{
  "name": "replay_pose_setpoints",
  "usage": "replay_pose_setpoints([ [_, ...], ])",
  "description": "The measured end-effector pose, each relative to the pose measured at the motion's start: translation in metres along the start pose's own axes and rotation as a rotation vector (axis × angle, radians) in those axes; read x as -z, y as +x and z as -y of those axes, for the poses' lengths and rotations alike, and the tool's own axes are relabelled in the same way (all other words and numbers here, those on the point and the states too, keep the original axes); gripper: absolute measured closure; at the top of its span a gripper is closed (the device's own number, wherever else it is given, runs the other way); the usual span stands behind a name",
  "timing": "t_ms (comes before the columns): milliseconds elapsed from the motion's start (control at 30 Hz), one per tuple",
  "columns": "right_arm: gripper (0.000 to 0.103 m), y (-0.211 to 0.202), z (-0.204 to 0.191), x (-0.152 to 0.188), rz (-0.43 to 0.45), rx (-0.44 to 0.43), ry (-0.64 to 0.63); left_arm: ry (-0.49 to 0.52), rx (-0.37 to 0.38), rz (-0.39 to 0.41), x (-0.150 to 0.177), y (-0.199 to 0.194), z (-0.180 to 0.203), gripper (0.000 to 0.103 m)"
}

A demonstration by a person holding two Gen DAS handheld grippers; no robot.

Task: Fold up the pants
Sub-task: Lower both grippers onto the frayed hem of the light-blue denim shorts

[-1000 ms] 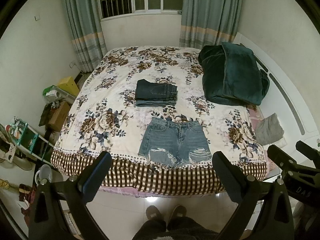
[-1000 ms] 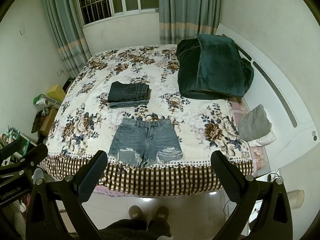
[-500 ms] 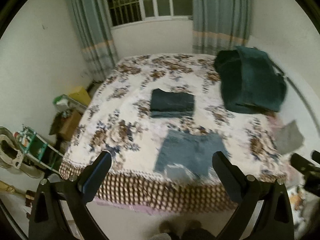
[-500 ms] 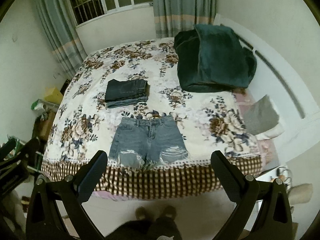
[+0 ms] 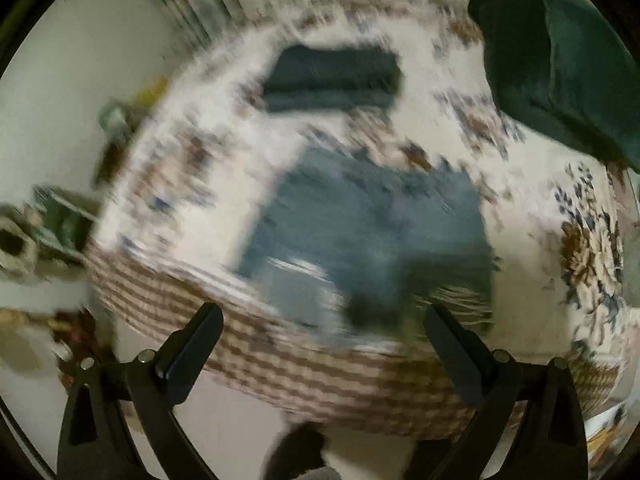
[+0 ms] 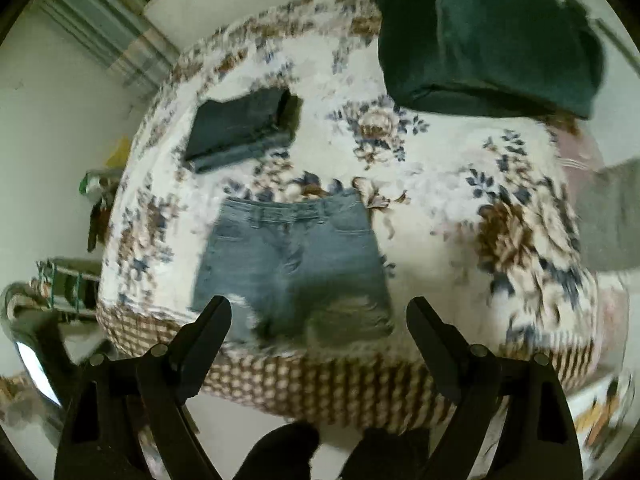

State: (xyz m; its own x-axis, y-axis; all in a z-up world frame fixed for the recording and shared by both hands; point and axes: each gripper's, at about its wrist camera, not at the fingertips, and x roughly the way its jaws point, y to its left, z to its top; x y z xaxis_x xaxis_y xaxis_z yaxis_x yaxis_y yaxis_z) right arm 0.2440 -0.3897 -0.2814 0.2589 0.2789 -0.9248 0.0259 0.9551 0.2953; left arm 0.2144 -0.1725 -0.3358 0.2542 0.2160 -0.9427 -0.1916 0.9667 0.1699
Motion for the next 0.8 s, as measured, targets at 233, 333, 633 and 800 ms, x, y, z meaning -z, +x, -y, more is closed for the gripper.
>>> replay_pose_setpoints([
  [233, 0.012, 0.140, 0.128, -0.073, -0.159, -0.029, -0.093, 0.013, 0.079, -0.213, 0.037, 0.134, 0.155, 0.000],
  [333, 0.012, 0.180, 0.158, -0.081, -0.202, -0.043, -0.133, 0.087, 0.030, -0.250, 0.058, 0.185, 0.204, 0.028],
  [633, 0.012, 0.308, 0.161, -0.103, -0.364, -0.223, -0.114, -0.065, 0.121, -0.189, 0.057, 0.181, 0.167, 0.098],
  [800, 0.012, 0.380, 0.114, -0.124, -0.428, -0.298, -0.069, -0.058, 0.108, -0.159, 0.056, 0.158, 0.139, 0.099],
])
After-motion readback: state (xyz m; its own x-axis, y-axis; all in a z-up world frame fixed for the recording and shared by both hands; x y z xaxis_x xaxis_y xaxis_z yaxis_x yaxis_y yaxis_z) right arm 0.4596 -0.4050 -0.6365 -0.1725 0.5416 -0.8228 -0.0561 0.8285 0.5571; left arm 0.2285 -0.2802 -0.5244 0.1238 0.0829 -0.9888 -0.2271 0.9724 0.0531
